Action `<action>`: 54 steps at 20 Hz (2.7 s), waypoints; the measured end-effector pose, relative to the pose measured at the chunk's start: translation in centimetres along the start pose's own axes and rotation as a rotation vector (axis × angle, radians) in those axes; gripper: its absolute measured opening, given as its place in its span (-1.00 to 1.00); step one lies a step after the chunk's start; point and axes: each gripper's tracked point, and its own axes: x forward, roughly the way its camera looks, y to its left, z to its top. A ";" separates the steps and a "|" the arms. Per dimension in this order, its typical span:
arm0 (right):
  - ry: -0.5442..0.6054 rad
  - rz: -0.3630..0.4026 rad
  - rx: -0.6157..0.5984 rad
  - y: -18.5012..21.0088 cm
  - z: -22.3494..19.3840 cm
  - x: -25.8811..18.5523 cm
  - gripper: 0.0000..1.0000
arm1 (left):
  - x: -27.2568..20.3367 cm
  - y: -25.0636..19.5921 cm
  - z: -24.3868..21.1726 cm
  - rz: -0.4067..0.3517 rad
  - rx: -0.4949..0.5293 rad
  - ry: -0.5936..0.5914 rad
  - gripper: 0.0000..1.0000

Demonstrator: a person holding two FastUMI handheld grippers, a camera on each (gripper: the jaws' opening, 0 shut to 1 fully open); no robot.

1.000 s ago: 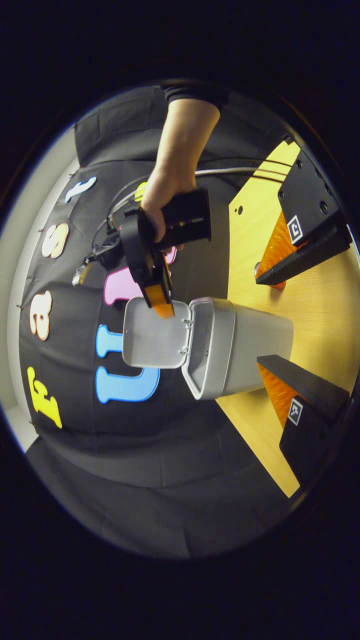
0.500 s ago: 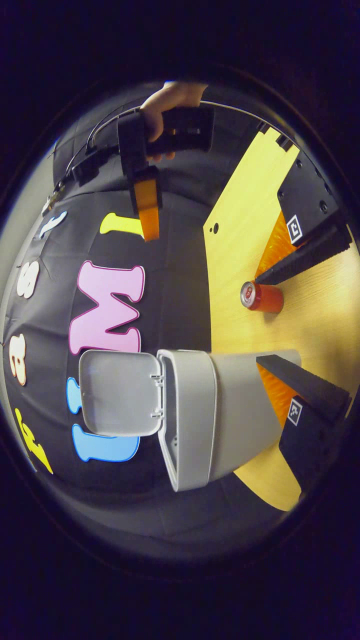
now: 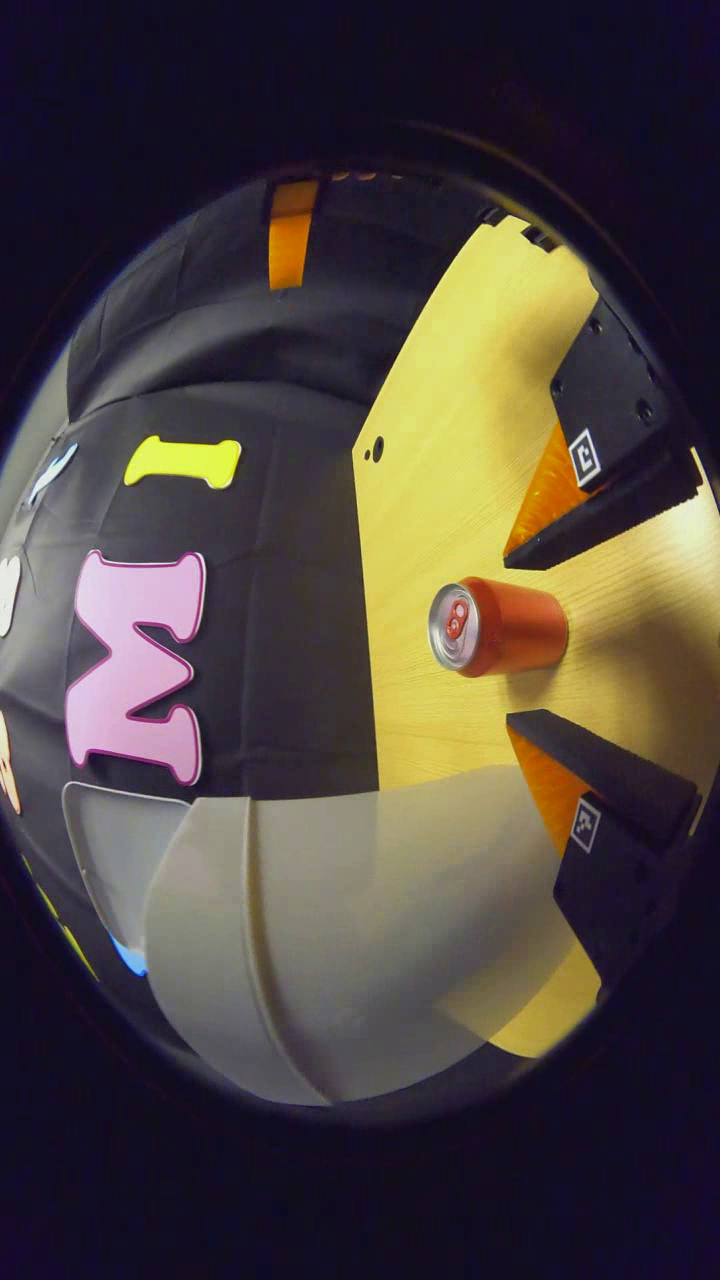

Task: Press the lid of the desktop garbage bin to open it, pick up the crumpled paper on the desktop and throw it into the bin, then pick up the pop can on the desktop and drop it into the bin, and finally close the garbage bin lid.

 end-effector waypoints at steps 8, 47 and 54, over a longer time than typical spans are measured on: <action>0.044 -0.045 -0.021 -1.8 -4.8 -0.1 0.95 | 5.1 -0.7 -0.2 -0.009 0.042 -0.002 0.94; -0.036 0.227 -0.024 7.3 14.5 -5.5 0.95 | -9.0 9.9 31.3 0.160 0.094 -0.345 0.76; -0.025 0.258 -0.031 7.9 13.1 -7.7 0.96 | -9.0 17.3 27.0 0.249 0.032 -0.260 0.77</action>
